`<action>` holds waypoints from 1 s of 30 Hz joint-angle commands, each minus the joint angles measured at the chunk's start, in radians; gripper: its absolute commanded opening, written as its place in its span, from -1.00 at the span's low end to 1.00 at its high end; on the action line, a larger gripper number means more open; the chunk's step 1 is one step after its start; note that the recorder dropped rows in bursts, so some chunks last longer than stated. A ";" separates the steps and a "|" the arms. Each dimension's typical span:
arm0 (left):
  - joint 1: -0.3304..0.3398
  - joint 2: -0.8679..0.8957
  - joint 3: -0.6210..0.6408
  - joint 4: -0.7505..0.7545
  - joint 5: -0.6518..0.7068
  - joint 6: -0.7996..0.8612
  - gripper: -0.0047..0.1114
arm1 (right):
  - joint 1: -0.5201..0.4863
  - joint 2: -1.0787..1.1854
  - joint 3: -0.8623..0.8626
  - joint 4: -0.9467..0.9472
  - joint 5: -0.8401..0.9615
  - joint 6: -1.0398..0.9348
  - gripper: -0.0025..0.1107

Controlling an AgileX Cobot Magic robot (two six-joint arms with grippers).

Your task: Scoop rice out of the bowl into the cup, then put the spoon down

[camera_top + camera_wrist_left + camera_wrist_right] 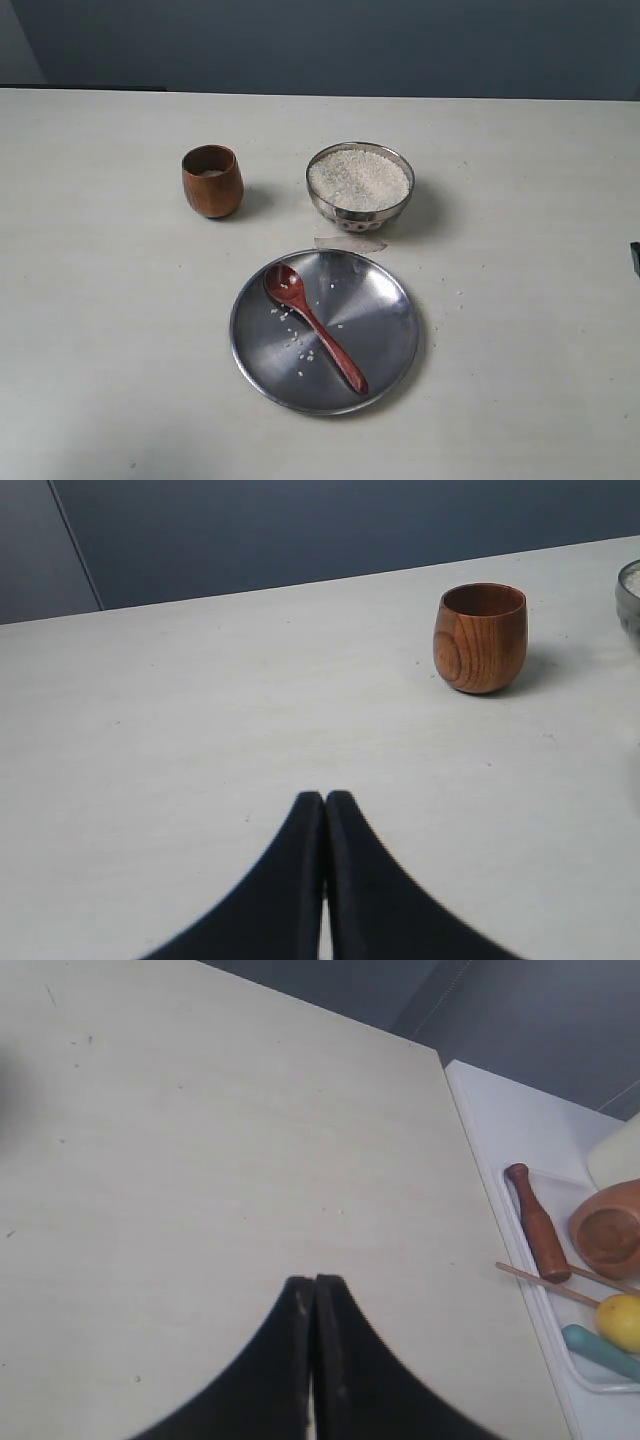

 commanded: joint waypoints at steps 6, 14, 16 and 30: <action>-0.002 -0.005 0.005 0.006 -0.004 -0.002 -0.91 | -0.006 -0.021 0.004 -0.009 0.010 0.004 -0.97; -0.002 -0.005 0.005 0.006 -0.004 -0.002 -0.91 | -0.283 -0.081 0.004 -0.005 -0.148 0.004 -0.97; -0.002 -0.005 0.005 0.006 -0.004 -0.002 -0.91 | -0.382 -0.101 0.004 -0.005 -0.243 0.004 -0.97; -0.002 -0.005 0.005 0.006 -0.004 -0.002 -0.91 | -0.950 -0.310 0.004 -0.001 -0.510 0.004 -0.97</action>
